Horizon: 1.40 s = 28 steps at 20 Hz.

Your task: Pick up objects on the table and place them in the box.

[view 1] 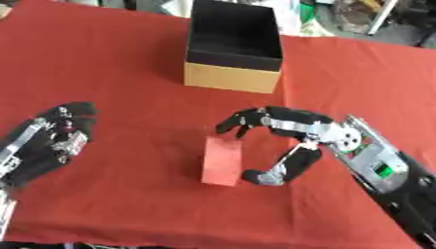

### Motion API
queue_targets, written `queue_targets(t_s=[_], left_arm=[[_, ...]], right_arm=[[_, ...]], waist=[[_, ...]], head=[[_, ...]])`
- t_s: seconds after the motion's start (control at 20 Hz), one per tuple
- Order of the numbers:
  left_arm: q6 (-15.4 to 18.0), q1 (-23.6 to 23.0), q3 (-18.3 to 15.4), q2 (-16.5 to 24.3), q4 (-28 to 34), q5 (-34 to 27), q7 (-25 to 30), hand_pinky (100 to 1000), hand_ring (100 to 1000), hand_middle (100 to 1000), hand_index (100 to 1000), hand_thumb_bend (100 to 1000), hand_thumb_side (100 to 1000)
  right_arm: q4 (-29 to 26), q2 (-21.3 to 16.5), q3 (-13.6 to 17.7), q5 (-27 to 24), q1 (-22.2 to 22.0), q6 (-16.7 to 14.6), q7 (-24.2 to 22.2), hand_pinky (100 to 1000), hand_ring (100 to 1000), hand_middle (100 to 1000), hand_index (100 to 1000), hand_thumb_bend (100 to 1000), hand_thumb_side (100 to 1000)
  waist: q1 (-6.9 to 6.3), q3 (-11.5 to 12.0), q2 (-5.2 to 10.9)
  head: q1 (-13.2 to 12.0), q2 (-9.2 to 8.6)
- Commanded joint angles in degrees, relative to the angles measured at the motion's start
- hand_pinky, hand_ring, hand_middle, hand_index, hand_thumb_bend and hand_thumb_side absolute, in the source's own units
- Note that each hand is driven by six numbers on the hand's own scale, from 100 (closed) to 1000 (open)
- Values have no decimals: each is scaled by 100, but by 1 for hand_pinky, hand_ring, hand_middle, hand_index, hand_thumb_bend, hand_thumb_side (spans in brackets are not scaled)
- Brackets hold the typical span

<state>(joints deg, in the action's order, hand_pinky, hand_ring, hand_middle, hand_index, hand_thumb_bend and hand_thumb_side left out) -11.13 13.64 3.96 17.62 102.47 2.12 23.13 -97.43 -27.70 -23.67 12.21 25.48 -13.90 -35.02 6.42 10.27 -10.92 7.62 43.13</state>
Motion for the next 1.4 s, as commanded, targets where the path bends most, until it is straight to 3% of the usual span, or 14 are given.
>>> queue_targets(t_s=[0.05,0.65,1.4], left_arm=[[12,75,-10,41,59,5,13,735,850,799,875,100,406],[11,90,3,38,59,9,38,736,851,800,876,100,407],[17,102,7,31,60,19,59,736,853,801,876,100,406]], right_arm=[[-28,-34,49,173,57,89,16,780,903,853,950,319,305],[-219,-74,63,527,-143,243,66,775,899,852,947,335,332],[-170,48,60,750,-48,298,147,767,892,844,942,303,305]], waist=[[-46,7,65],[-51,10,60],[-61,18,50]], head=[[11,-38],[18,-41],[41,-44]])
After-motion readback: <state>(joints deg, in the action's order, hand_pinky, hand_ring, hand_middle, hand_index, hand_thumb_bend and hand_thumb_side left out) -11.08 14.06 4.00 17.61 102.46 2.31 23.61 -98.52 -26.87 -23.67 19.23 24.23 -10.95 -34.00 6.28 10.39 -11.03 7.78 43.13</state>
